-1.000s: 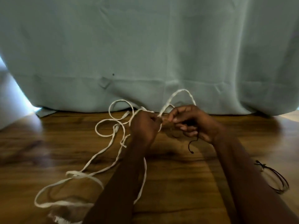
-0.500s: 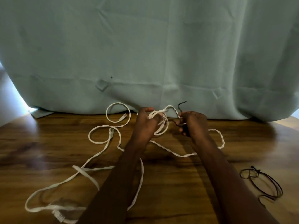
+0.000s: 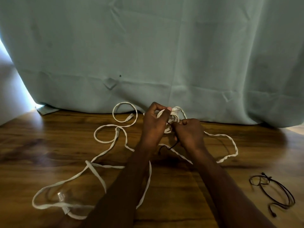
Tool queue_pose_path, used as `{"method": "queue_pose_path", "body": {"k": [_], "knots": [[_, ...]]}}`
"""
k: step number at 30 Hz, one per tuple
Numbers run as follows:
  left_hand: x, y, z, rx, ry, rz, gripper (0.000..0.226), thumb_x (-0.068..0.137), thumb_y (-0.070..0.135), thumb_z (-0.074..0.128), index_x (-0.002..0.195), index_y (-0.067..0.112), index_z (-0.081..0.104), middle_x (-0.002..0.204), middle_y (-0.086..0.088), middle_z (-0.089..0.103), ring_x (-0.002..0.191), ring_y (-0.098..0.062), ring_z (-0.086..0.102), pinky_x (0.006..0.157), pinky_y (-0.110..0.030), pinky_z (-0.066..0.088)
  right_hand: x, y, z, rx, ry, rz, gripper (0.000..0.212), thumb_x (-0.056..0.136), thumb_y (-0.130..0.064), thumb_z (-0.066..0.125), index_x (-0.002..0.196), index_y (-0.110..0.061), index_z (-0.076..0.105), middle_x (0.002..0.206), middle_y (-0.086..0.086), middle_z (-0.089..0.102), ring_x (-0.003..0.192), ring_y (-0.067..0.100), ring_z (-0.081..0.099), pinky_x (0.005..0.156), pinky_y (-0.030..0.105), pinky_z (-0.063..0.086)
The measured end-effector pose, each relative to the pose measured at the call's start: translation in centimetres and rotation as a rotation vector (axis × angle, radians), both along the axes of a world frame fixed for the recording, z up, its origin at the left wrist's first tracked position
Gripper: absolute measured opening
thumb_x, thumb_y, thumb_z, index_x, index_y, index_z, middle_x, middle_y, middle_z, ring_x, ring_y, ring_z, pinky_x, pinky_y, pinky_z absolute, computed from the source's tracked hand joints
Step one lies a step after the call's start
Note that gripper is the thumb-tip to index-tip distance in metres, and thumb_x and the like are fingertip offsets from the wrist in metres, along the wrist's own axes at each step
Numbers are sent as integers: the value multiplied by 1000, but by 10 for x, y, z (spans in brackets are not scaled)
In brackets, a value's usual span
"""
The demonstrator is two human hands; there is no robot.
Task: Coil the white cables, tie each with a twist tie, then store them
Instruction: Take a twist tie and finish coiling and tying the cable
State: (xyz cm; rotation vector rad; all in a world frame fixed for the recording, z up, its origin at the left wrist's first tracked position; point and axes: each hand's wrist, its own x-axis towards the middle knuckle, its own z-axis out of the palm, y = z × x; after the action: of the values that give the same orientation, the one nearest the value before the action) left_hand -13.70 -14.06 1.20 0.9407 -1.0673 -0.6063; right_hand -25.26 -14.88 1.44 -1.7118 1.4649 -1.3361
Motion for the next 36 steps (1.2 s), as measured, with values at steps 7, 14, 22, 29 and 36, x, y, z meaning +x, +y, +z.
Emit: {"method": "queue_pose_path", "body": {"k": [7, 14, 22, 29, 36], "knots": [[-19, 6, 0, 7, -8, -103, 23, 100, 25, 68, 90, 5, 61, 66, -3, 64, 56, -13, 59, 54, -25, 46, 0, 6, 9, 402, -681, 124, 17, 91, -16, 72, 79, -5, 68, 49, 1, 51, 35, 9, 36, 36, 19, 27], [-21, -2, 3, 152, 200, -66, 27, 105, 32, 57, 103, 6, 64, 65, 2, 63, 52, -8, 57, 45, -17, 42, 6, 2, 8, 507, -860, 257, 17, 92, -13, 68, 76, -10, 63, 49, -3, 46, 35, 5, 29, 33, 17, 21], [-14, -1, 4, 163, 203, -104, 30, 105, 27, 58, 108, -3, 63, 66, -5, 59, 48, -7, 50, 44, -18, 39, 4, 0, 3, 406, -740, 282, 16, 93, -16, 67, 78, -12, 66, 52, -2, 46, 39, 7, 31, 36, 19, 23], [6, -2, 2, 54, 219, 127, 22, 104, 34, 58, 95, 14, 61, 77, -1, 66, 70, -17, 62, 63, -35, 50, 7, 14, 19, 284, -461, 362, 11, 96, -15, 67, 98, -9, 76, 63, 2, 62, 48, 11, 47, 45, 24, 32], [30, -12, 1, 100, 384, 286, 31, 105, 38, 56, 109, 7, 59, 94, -10, 64, 71, -16, 63, 56, -26, 49, -7, 10, 24, 98, -454, 202, 11, 92, -12, 71, 100, -14, 78, 78, 1, 73, 66, 8, 64, 60, 23, 48]]}}
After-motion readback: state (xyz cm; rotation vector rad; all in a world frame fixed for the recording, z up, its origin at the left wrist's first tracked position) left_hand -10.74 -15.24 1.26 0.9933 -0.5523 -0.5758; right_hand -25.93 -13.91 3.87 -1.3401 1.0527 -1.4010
